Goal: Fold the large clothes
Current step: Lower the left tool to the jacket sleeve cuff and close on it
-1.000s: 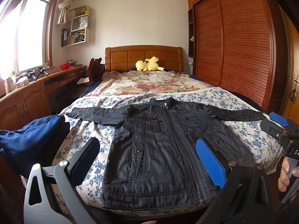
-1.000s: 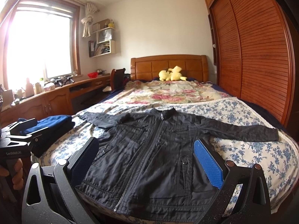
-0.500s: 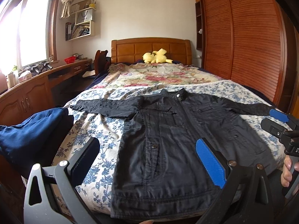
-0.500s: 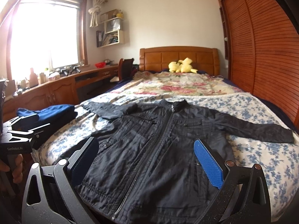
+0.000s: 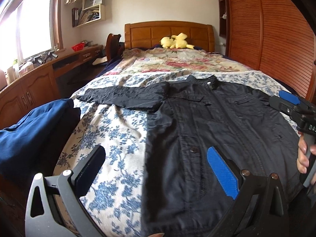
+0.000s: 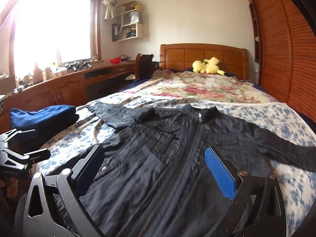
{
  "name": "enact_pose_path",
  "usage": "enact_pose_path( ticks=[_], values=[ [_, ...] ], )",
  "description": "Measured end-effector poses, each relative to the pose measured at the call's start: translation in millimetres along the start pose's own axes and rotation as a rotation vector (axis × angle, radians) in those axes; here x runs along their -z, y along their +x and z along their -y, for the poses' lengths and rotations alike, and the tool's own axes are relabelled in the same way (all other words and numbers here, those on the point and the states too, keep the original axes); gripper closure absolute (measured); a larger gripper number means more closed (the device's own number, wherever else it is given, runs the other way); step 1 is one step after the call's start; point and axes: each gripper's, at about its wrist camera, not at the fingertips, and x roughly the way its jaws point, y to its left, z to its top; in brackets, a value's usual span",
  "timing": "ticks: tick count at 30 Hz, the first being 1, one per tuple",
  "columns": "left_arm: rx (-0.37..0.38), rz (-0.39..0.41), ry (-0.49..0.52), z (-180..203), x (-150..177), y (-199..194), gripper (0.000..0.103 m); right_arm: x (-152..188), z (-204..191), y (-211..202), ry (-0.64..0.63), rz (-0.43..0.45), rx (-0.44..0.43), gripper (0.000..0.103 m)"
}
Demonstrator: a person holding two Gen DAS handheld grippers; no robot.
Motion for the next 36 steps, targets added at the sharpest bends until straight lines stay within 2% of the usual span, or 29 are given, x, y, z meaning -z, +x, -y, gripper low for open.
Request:
enact_pose_path(
  ticks=[5,13,21,30,36],
  values=[
    [0.005,-0.034,-0.049,-20.7,-6.4,23.2,0.000,-3.0,-2.0,44.2,-0.043,-0.033,-0.029,0.000],
    [0.002,-0.107,-0.057,-37.3,-16.7,67.3,0.000,18.2,4.5,91.1,-0.077,-0.132,-0.046,0.000],
    [0.028,-0.149,-0.086,-63.4,-39.1,123.2,0.000,33.6,30.5,108.3,-0.031,-0.200,-0.041,0.000],
    [0.059,-0.198,-0.147,-98.2,-60.8,186.3,0.000,39.3,34.8,117.5,-0.006,-0.236,-0.046,0.000],
    [0.128,-0.229,-0.248,-122.3,-72.9,231.2,0.014,42.0,35.2,120.9,-0.005,-0.246,-0.041,0.000]
  ],
)
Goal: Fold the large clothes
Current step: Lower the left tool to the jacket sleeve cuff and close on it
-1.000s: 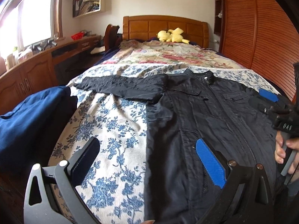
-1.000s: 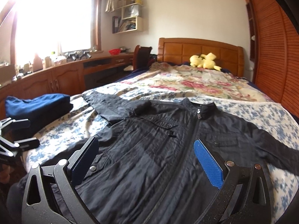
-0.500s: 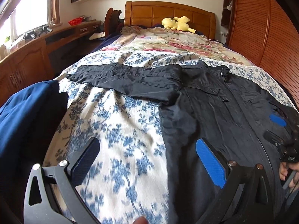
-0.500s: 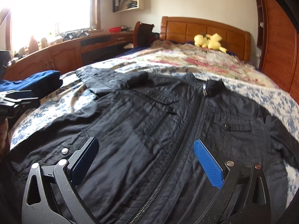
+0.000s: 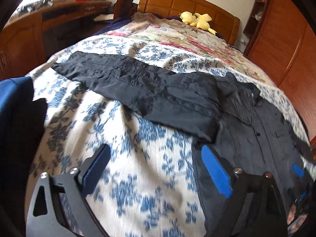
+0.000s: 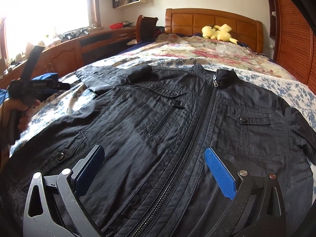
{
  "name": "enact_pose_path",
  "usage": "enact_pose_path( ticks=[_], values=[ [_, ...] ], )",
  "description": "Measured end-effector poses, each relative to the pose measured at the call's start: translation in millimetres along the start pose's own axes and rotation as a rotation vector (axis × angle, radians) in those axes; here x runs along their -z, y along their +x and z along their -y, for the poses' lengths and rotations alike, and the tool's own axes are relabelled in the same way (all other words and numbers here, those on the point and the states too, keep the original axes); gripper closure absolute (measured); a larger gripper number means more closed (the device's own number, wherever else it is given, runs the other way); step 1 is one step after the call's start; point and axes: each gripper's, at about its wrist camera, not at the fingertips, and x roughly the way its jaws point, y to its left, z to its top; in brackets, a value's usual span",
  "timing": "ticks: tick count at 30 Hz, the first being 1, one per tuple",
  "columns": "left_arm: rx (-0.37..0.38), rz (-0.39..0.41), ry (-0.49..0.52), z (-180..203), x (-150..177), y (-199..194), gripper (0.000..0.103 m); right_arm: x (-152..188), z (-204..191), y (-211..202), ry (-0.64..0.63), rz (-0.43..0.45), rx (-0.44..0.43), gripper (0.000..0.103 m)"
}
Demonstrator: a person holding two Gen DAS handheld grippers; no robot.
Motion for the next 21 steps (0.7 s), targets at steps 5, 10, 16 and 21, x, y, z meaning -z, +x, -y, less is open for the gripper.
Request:
enact_pose_path(
  ticks=[5,10,16,21],
  values=[
    [-0.012,0.001,-0.068,-17.6,-24.7,27.4,0.025,0.1,-0.5,0.6,-0.002,-0.001,0.000,0.000],
    [0.031,-0.008,-0.196,-39.7,-38.2,53.0,0.040,2.1,-0.9,2.9,-0.005,-0.006,-0.001,0.000],
    [-0.011,-0.006,-0.262,-55.7,-52.2,75.0,0.044,2.7,-0.7,4.1,-0.001,-0.013,-0.008,0.000],
    [-0.059,-0.024,-0.283,-63.1,-62.9,87.0,0.094,3.3,0.2,3.2,-0.001,-0.011,-0.008,0.000]
  ],
)
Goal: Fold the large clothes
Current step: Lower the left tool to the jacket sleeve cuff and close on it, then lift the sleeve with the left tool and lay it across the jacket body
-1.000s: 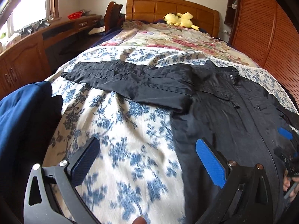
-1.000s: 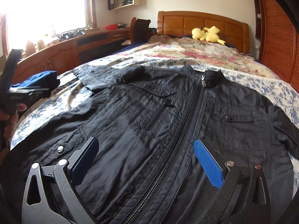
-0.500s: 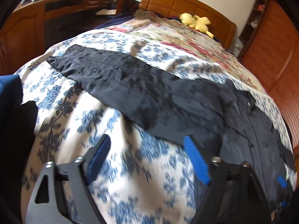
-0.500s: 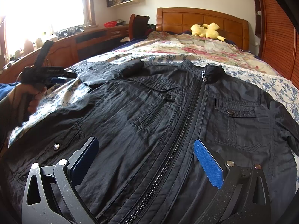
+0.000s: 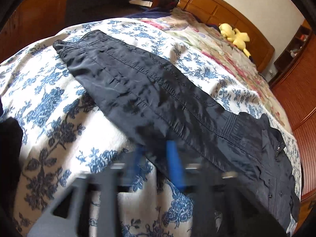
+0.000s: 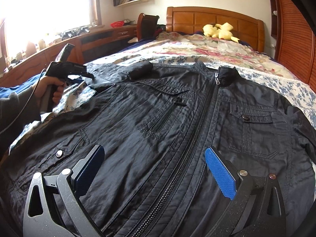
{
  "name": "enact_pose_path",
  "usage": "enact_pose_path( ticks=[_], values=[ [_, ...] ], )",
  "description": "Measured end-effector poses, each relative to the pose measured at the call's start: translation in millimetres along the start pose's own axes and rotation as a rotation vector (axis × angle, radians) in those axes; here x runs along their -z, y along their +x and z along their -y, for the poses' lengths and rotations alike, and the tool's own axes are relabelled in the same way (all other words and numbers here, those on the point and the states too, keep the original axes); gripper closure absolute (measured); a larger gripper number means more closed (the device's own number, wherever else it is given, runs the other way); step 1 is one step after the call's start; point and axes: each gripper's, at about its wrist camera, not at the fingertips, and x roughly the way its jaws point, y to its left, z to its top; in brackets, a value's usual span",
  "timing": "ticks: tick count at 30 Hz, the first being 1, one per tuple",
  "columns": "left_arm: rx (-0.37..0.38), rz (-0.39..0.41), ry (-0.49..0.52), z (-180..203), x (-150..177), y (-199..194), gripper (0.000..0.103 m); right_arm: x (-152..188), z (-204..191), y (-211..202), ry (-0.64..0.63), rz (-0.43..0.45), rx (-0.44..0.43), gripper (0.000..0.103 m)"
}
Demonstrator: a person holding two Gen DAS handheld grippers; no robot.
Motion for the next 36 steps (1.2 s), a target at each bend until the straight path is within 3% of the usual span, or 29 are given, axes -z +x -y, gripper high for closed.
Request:
enact_pose_path(
  ticks=[3,6,13,17,20,29,31,36],
  values=[
    [-0.036,-0.001,0.054,10.7,-3.5,-2.8,0.102,-0.2,0.2,0.8,0.001,-0.003,-0.002,0.000],
    [-0.075,0.037,0.142,36.8,-5.6,-19.9,0.103,-0.1,-1.6,-0.2,-0.002,-0.005,0.001,0.000],
    [-0.026,0.139,0.365,121.7,11.0,-86.4,0.103,-1.9,-5.2,-5.5,-0.010,0.013,0.011,0.000],
    [0.061,0.139,0.445,163.6,38.7,-119.5,0.103,-3.6,-3.1,-12.8,-0.012,0.028,0.021,0.000],
    [0.079,0.123,0.500,183.8,60.7,-133.8,0.103,-4.3,-2.8,-19.0,-0.022,0.042,0.037,0.000],
    [0.070,0.064,0.594,183.3,107.0,-148.5,0.096,-4.1,0.6,-20.5,-0.024,0.047,0.044,0.000],
    [0.073,0.065,0.604,180.1,113.4,-152.7,0.086,-3.5,0.6,-20.7,-0.027,0.048,0.044,0.000],
    [0.059,0.080,0.591,165.2,115.8,-160.0,0.073,-3.5,1.1,-19.9,-0.029,0.047,0.046,0.000]
  ],
)
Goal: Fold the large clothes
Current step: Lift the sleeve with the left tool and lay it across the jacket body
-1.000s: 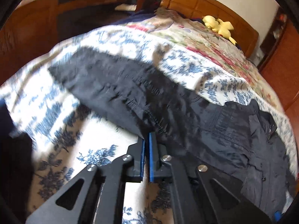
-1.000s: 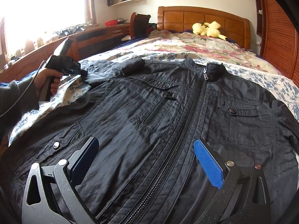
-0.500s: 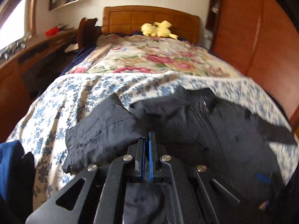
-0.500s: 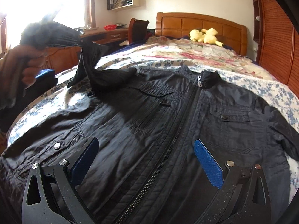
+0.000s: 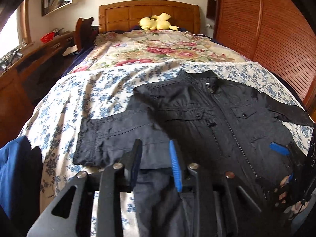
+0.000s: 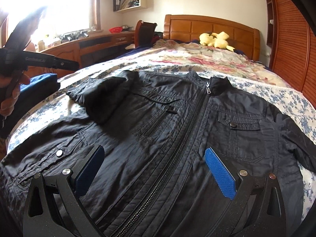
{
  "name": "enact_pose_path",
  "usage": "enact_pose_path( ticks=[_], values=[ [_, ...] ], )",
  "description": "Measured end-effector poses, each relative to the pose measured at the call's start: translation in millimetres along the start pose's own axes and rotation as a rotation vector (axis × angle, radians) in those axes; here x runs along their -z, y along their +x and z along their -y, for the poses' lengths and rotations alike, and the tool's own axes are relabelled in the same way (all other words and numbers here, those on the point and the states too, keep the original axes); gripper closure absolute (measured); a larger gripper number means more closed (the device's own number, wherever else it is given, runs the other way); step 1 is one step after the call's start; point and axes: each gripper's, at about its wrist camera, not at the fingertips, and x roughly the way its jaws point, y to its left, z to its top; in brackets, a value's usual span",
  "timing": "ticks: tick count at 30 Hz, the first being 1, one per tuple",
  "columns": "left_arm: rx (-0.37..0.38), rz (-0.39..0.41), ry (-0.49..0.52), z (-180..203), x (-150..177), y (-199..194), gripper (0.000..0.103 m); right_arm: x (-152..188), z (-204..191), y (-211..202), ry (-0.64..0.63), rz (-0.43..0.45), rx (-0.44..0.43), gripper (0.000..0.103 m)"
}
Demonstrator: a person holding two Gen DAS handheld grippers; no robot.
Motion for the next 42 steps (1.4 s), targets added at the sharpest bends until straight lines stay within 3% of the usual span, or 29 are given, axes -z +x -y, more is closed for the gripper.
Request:
enact_pose_path(
  ticks=[7,12,18,26,32,33,35,37,42],
  values=[
    [-0.083,-0.032,-0.021,-44.2,12.8,23.5,0.059,0.9,-1.1,1.5,-0.003,-0.006,0.000,0.000],
    [-0.130,-0.099,-0.109,-94.3,28.5,55.5,0.052,1.9,-2.5,4.5,-0.005,-0.016,-0.006,0.000],
    [-0.140,-0.128,-0.240,-138.5,43.7,82.0,0.051,2.5,-4.2,7.7,-0.010,-0.027,-0.013,0.000],
    [-0.126,-0.152,-0.313,-154.9,51.3,104.7,0.051,3.1,-4.5,11.9,-0.010,-0.040,-0.022,0.000],
    [-0.171,-0.148,-0.305,-149.2,53.9,107.6,0.051,2.8,-4.2,12.0,-0.010,-0.040,-0.022,0.000],
    [-0.176,-0.149,-0.294,-146.9,53.1,107.1,0.055,2.7,-4.2,11.8,-0.009,-0.039,-0.022,0.000],
    [-0.165,-0.155,-0.271,-141.6,49.5,106.3,0.077,2.6,-4.3,11.6,-0.009,-0.039,-0.022,0.000],
    [-0.208,-0.154,-0.245,-133.7,45.0,100.3,0.095,2.7,-4.4,11.5,-0.008,-0.036,-0.021,0.000],
    [-0.208,-0.061,-0.180,-102.1,23.9,63.1,0.099,2.1,1.4,4.2,0.027,-0.031,-0.053,0.000]
  ],
)
